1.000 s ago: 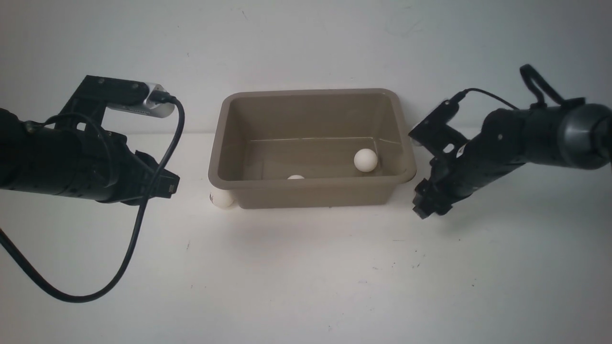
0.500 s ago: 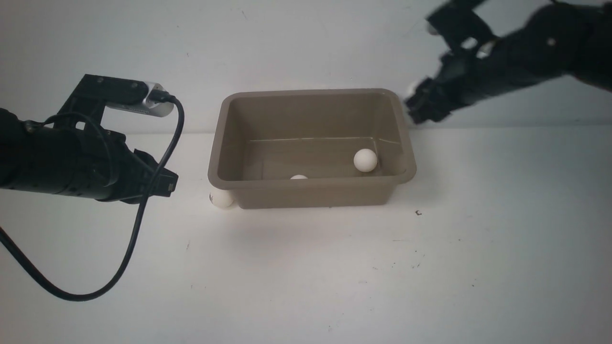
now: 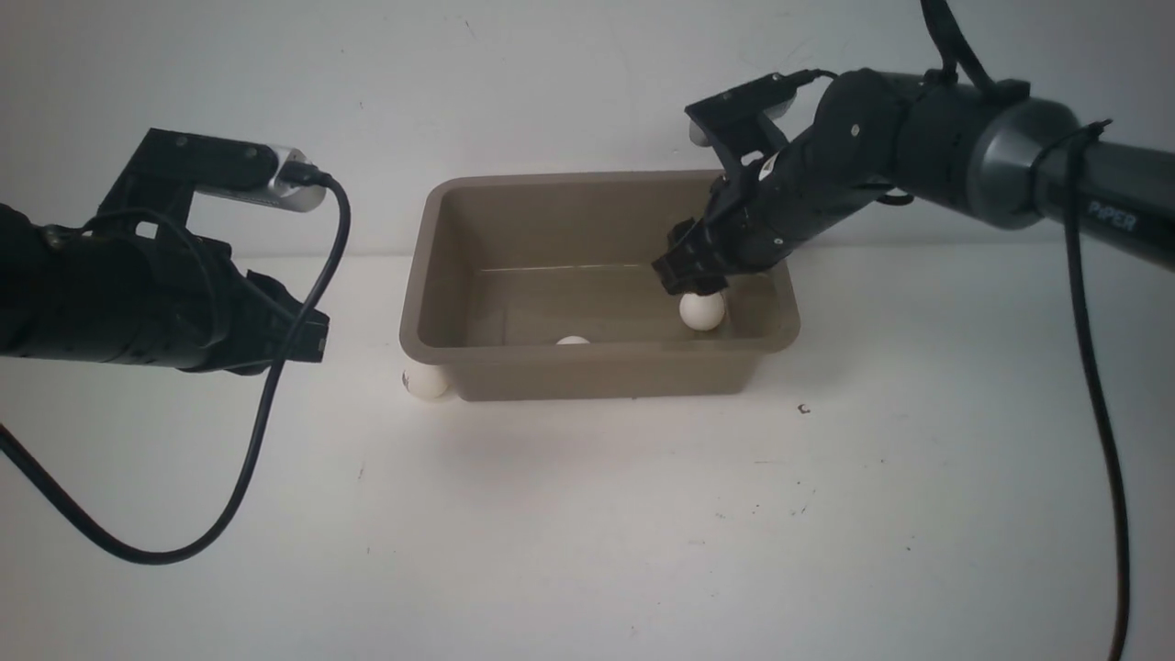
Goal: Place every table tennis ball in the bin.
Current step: Use the right arm to put the table tennis ball into the box
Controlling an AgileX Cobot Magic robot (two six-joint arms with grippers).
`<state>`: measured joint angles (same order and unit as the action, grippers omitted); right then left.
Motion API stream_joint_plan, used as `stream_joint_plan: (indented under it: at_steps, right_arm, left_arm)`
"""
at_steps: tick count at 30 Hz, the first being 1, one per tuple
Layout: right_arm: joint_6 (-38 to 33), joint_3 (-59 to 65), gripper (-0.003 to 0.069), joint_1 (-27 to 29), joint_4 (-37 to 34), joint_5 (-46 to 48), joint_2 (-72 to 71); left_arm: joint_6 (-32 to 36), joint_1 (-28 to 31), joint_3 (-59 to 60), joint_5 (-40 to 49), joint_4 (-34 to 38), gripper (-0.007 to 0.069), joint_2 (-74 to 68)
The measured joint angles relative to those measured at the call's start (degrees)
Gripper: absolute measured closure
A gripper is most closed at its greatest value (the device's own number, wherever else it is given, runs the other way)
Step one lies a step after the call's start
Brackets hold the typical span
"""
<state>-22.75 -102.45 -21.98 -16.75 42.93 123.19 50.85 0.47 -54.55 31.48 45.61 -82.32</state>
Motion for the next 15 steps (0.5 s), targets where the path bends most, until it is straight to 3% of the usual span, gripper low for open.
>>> stream_joint_plan:
  at_steps: [5,8,10,11,15]
  right_arm:
    - [0.23,-1.06,0.0288,0.0,-0.66,0.38,0.21]
    - [0.66,-1.12,0.0193,0.0,-1.24,0.57,0.21]
    - [0.66,-1.12,0.0166,0.0,-1.34,0.84,0.21]
    - [0.66,-1.12,0.0126,0.0,-1.5,1.44,0.21]
    - [0.66,-1.12,0.0107,0.0,-1.54,1.95,0.21]
  left_arm:
    - [0.0,0.0,0.0,-0.46,-1.96,0.0561,0.0]
    - [0.0,0.31,0.0,-0.39,-6.24,0.052,-0.48]
    - [0.0,0.68,0.0,-0.39,-7.7,0.0507,-0.71]
    - [0.0,1.66,0.0,-0.11,-10.61,0.0468,-1.23]
    - [1.07,4.01,0.0,0.18,-14.33,0.0363,-1.91]
